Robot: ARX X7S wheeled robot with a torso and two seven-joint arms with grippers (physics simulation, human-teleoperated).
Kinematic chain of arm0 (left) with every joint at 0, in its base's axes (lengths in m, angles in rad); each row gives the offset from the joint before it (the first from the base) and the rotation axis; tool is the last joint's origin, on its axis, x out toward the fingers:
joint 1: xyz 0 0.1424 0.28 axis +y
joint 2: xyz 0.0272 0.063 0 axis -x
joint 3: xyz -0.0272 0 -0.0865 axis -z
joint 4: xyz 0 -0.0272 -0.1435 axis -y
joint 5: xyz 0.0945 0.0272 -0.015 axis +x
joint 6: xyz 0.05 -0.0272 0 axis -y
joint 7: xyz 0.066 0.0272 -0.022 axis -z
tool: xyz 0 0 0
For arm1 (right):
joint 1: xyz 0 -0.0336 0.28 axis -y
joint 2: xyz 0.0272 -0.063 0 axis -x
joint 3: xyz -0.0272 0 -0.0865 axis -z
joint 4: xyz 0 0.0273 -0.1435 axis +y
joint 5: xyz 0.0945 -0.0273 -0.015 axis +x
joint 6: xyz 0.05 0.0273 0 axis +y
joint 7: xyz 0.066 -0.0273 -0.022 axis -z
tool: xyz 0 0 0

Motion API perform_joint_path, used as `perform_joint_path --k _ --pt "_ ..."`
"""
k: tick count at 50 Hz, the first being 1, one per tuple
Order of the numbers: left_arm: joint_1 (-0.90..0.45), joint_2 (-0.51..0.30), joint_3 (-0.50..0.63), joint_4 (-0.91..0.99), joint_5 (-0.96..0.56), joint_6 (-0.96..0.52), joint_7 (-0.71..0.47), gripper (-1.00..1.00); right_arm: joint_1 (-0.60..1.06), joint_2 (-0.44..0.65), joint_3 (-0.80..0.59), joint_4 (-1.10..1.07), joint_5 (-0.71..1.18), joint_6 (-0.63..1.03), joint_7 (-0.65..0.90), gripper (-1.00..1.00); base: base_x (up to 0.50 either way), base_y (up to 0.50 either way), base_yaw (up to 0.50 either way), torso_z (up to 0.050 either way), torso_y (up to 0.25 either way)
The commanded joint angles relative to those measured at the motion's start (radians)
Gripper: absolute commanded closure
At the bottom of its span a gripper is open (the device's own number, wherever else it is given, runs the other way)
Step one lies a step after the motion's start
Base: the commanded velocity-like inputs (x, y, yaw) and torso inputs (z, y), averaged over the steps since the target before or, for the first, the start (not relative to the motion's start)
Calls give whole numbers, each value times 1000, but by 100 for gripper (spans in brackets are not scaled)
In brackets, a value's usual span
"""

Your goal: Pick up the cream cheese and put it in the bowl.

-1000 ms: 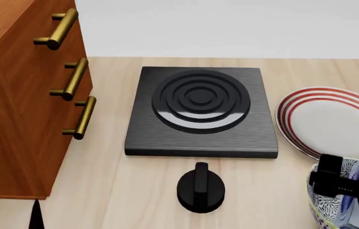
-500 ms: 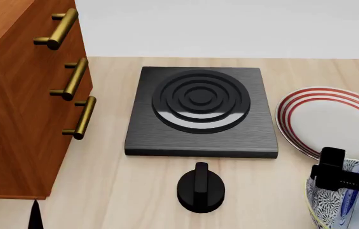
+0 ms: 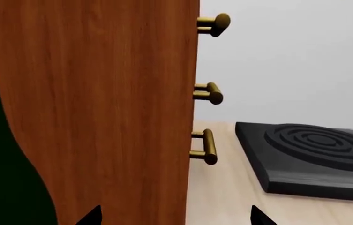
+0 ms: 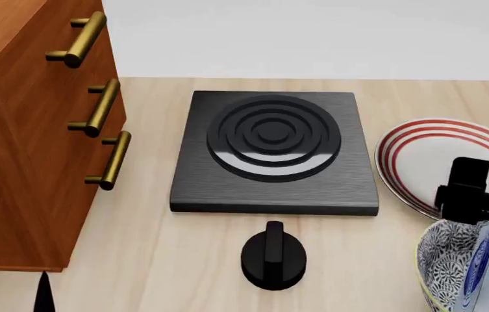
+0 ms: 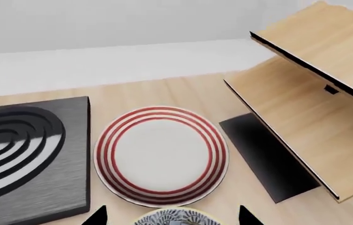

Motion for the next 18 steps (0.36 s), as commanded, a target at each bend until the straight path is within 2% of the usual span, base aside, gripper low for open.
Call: perform_joint_path --k 1,18 --pt "8 -8 -2 20 -4 -2 -6 -100 48 36 46 -106 104 68 89 -100 0 0 0 0 0" --pt "37 -23 -9 65 -14 4 -14 -100 132 82 97 -218 271 147 221 -100 0 0 0 0 0"
